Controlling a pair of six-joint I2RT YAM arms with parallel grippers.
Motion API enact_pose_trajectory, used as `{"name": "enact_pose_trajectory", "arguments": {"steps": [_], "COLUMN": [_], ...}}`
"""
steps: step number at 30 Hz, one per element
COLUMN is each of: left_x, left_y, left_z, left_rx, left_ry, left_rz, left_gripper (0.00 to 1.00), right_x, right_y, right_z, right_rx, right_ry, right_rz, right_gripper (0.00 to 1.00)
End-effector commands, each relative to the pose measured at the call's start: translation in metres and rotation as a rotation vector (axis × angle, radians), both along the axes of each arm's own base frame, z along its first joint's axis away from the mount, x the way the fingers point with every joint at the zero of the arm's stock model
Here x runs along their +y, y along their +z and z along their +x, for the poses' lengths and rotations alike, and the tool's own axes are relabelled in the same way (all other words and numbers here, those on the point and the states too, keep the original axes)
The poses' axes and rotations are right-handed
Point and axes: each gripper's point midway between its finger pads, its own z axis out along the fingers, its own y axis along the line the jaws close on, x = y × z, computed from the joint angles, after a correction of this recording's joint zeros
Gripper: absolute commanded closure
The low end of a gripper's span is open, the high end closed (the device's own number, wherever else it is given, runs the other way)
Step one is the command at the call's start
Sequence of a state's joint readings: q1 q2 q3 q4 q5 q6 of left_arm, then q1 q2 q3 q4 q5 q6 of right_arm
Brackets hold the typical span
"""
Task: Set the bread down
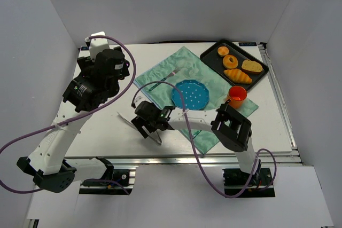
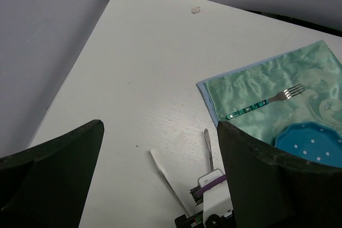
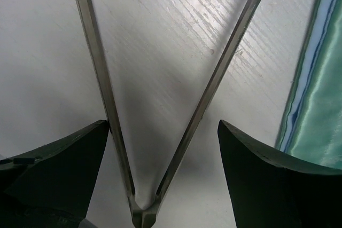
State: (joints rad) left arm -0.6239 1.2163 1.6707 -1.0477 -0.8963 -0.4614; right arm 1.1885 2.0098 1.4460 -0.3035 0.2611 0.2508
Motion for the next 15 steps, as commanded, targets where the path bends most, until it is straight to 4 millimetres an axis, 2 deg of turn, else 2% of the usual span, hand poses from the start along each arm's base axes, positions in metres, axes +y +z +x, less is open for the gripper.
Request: {"name": "enact_pose_trajectory", "arguments": {"steps": [1, 7, 15], "left_x": [0.007, 0.007, 0.006], "left_y": [0.012, 0.009, 0.006], "left_z": [-0.006, -0.005, -0.005], "left_rx": [-0.028, -0.02, -0.011], "left_ry": [0.007, 0.01, 0.007], "left_rz": [-0.007, 0.008, 0.016], "left_gripper": [0.02, 0.02, 0.02], "right_x": [0.011, 0.017, 0.018], "right_y": [0.007, -0.013, -0.027], "right_z": [0.007, 0.001, -0.003], "right_rx": [-0.028, 0.015, 0.056], "right_ry": [-0.013, 0.01, -0.008], "right_rz": [0.028, 0.005, -0.016], "right_gripper": [0.11, 0.11, 0.11]}}
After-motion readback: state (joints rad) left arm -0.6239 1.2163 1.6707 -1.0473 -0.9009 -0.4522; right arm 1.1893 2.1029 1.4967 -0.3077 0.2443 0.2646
